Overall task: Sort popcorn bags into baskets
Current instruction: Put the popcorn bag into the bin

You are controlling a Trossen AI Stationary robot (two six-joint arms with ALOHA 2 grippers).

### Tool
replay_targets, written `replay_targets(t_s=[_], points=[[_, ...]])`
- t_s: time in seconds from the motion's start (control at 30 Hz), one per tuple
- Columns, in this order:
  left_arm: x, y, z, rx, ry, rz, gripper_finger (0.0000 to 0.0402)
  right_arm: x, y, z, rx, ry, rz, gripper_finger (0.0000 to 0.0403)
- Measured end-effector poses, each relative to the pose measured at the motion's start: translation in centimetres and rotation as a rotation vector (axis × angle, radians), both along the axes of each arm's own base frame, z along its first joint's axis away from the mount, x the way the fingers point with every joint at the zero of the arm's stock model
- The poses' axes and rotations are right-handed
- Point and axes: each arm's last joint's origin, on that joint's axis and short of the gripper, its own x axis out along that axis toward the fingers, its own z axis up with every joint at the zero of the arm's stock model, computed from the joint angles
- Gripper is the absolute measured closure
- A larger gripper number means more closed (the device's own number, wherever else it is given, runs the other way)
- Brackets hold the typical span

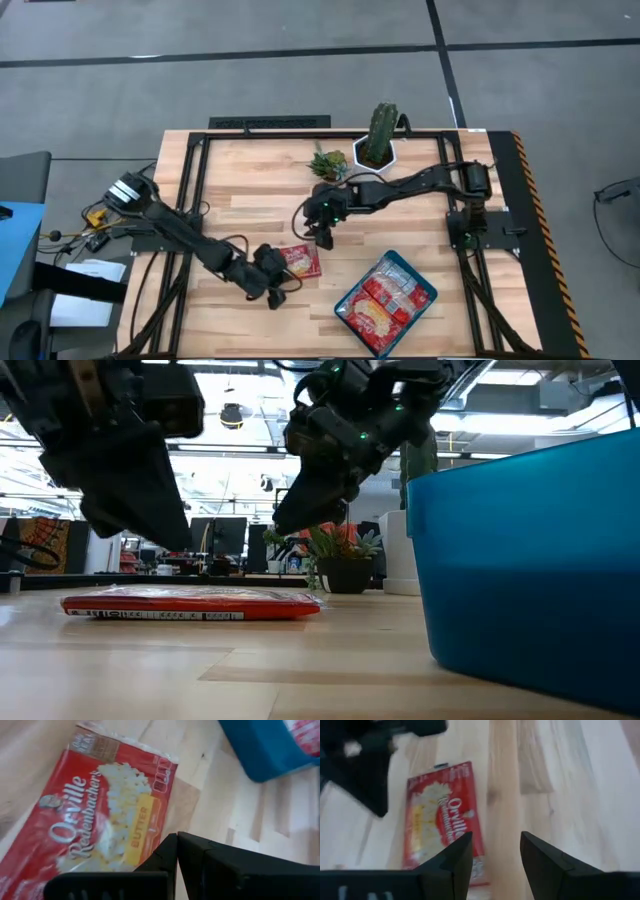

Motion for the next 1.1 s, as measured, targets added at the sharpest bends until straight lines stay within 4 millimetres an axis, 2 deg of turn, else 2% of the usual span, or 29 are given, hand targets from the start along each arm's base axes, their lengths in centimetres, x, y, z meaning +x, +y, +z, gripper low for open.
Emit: replay_targets(t_s=[0.17,0.3,0.67,0.83,1.1], points=[[1.0,-0.8,-2.0,-0.012,0.095,0.004,0.0402,1.5,-0.4,-0.6,-0.023,-0.012,0.037,0.0211],[0.8,-1.0,-3.3,-0.029,0.148,0.034,0.0402,2.0,-0.3,-1.9,-0.002,0.019,0.072,0.0209],[0.3,-0.4,-4.1,0.028,0.233,0.057,0.0402,2.8,0.1,-6.4,0.07,0.106,0.121,0.0207],[0.6,0.3,-4.2,0.038,0.24,0.06,0.0401,2.8,0.6,-6.5,0.115,0.113,0.145,0.02],[1.3,1.3,-4.1,0.058,0.216,0.1,0.0401,2.8,2.6,-6.5,0.127,0.119,0.196,0.0204]])
